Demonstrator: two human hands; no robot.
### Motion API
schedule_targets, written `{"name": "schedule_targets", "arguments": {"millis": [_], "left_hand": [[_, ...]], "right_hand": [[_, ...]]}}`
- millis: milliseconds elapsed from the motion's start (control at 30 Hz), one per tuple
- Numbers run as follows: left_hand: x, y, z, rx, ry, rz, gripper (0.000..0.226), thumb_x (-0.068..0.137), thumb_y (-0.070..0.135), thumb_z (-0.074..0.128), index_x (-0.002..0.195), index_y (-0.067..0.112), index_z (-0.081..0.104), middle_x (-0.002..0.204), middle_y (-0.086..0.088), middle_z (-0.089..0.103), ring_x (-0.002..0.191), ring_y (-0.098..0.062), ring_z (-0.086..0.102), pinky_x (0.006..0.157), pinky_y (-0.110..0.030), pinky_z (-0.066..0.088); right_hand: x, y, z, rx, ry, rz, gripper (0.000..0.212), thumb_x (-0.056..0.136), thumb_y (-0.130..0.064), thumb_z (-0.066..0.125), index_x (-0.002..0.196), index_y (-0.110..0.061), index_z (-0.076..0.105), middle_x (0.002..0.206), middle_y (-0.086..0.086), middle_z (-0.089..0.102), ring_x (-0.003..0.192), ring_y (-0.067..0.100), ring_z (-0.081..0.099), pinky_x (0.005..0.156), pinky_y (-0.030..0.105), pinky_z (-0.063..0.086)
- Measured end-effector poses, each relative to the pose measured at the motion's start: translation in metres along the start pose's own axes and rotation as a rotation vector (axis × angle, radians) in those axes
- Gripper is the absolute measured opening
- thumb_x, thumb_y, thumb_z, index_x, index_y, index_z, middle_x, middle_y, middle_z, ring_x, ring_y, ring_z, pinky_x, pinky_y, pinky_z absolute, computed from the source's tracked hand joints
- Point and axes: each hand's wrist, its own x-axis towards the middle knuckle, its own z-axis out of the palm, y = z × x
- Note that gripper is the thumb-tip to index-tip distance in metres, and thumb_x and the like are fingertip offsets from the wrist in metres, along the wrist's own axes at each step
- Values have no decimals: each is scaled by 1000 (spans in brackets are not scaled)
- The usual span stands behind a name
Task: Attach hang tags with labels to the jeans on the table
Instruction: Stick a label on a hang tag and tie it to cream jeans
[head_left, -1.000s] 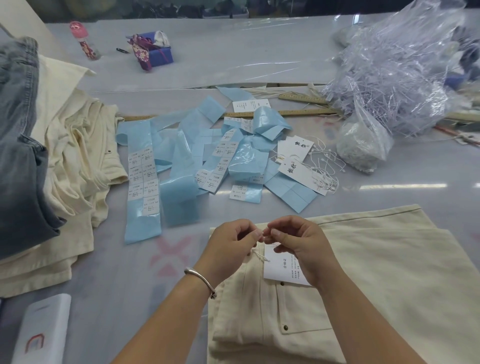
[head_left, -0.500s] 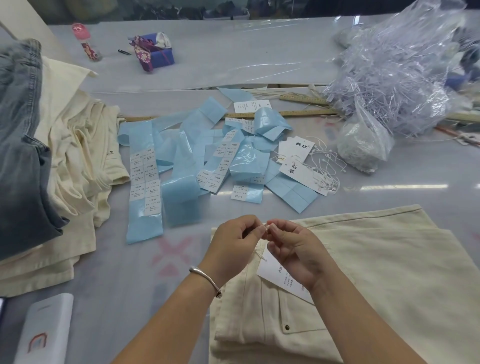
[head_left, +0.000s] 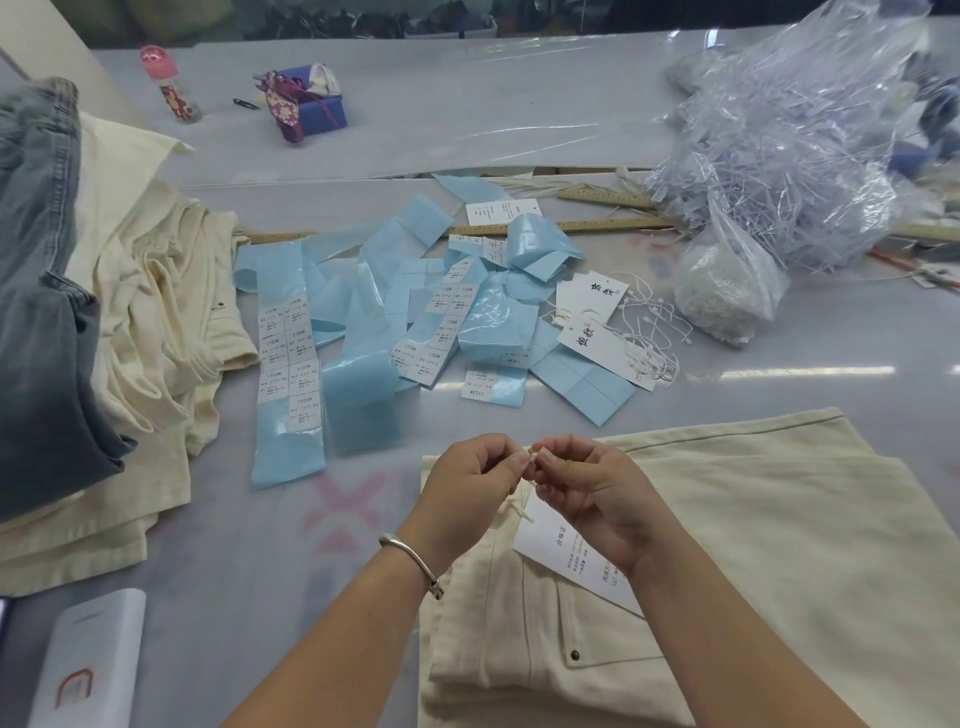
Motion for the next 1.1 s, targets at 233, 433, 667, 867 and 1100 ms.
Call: {"name": "schedule_targets", "arguments": {"millis": [233, 433, 667, 867, 1100], "left_hand": [[0, -3, 2, 17, 43, -3, 30, 96, 11, 55, 68, 15, 62, 44, 15, 44, 45, -4, 33, 48, -16, 30], [0, 0, 3, -152, 24, -82, 32, 97, 7, 52, 67, 11, 60, 47, 9, 41, 44, -5, 30, 44, -14, 28], [1, 1, 0, -16, 65, -9, 26, 95, 9, 55, 69, 8, 61, 46, 14, 45, 45, -3, 35, 48, -16, 32], [2, 3, 3, -11, 73, 5, 25, 95, 10, 55, 71, 6, 62, 48, 12, 43, 48, -6, 34, 49, -21, 32], [2, 1, 9, -208, 74, -147, 29, 96, 9, 53, 68, 11, 61, 51, 6, 43, 44, -6, 32, 42, -15, 29]], "right_hand": [[-1, -5, 0, -269, 13, -146, 7, 77, 6, 67, 81, 1, 69, 70, 15, 67, 62, 18, 62, 60, 22, 51], [-1, 0, -1, -183, -12, -100, 17, 69, -3, 69, 84, 4, 67, 73, 15, 68, 64, 19, 62, 62, 23, 52], [1, 4, 4, -58, 20, -68, 10, 67, -2, 70, 77, -1, 72, 72, 14, 67, 64, 17, 62, 60, 21, 51], [2, 11, 6, 141, 77, 16, 12, 66, -2, 71, 78, -1, 73, 72, 12, 67, 65, 14, 65, 61, 19, 53], [2, 9, 5, 96, 52, -58, 9, 69, 1, 68, 75, -2, 74, 73, 14, 67, 67, 18, 63, 65, 21, 54]]}}
